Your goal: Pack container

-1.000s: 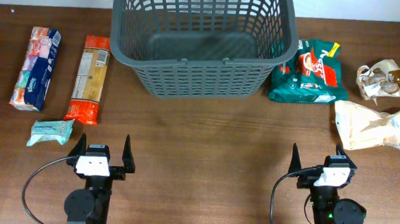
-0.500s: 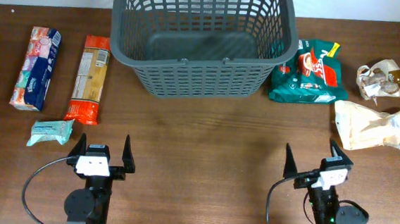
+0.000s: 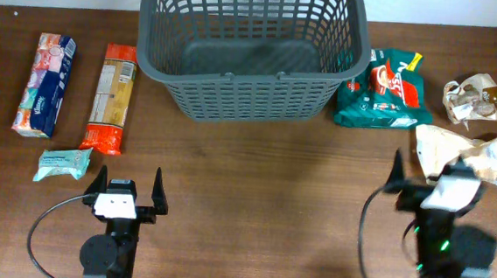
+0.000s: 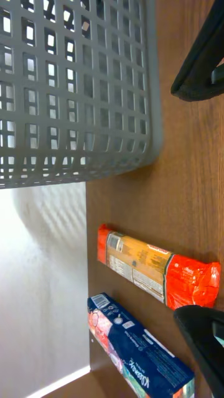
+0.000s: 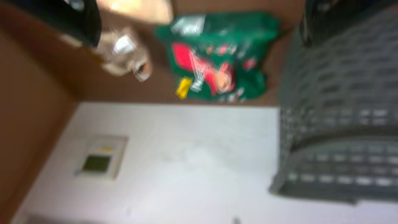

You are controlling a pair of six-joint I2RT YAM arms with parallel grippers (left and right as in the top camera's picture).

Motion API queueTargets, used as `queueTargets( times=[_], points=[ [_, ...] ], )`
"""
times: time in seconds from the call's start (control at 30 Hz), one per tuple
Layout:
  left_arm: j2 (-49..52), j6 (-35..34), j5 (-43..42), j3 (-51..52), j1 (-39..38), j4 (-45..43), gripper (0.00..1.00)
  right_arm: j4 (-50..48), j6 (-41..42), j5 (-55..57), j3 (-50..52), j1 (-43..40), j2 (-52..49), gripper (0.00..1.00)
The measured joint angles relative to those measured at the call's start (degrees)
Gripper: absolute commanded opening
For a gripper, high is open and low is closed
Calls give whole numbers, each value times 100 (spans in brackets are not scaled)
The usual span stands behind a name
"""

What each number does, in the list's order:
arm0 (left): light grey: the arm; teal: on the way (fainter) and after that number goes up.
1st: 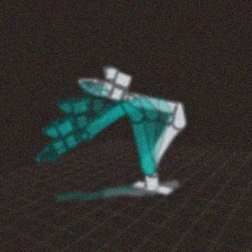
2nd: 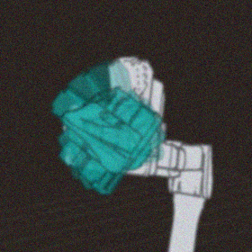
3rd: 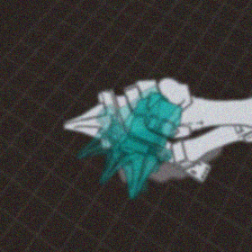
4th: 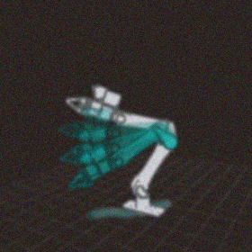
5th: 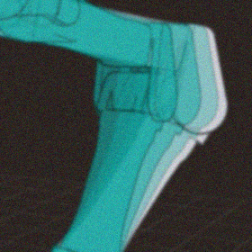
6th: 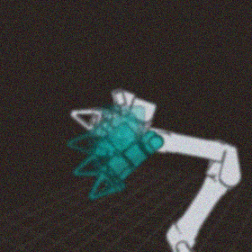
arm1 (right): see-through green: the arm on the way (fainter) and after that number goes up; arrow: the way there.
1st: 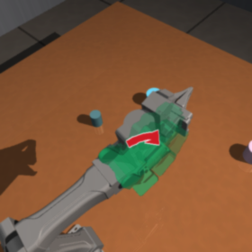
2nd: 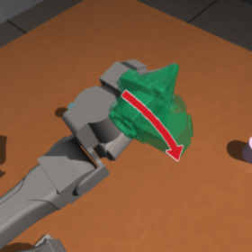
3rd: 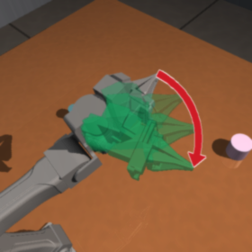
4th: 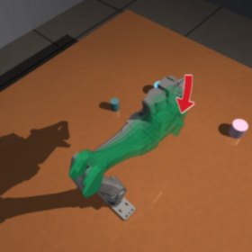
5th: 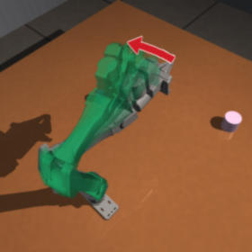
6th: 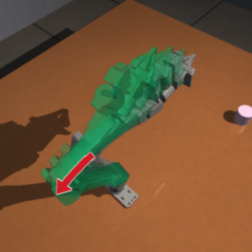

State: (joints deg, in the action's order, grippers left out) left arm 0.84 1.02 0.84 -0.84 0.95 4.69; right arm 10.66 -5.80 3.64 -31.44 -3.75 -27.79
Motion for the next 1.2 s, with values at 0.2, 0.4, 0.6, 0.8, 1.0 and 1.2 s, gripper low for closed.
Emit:
queueTargets(
  times=[0.2,0.4,0.6,0.8,1.0,1.2],
  points=[
    [-7,0,0,0,0,0,99,2258,-258,463,-3244,0,-2199,99],
    [-7,0,-2,0,0,2,99,4503,-345,590,-5233,0,-3407,99],
    [-4,0,-2,0,0,2,99,4675,-313,575,-5348,0,-4118,99],
    [-4,0,-2,0,0,2,99,3910,302,511,-5351,-46,-4312,99],
    [-4,0,-2,0,0,0,99,3099,562,-92,-5357,-446,-4308,99],
    [-4,0,-2,0,0,2,99,3589,586,-831,-5357,-625,-4310,99]
  ],
)
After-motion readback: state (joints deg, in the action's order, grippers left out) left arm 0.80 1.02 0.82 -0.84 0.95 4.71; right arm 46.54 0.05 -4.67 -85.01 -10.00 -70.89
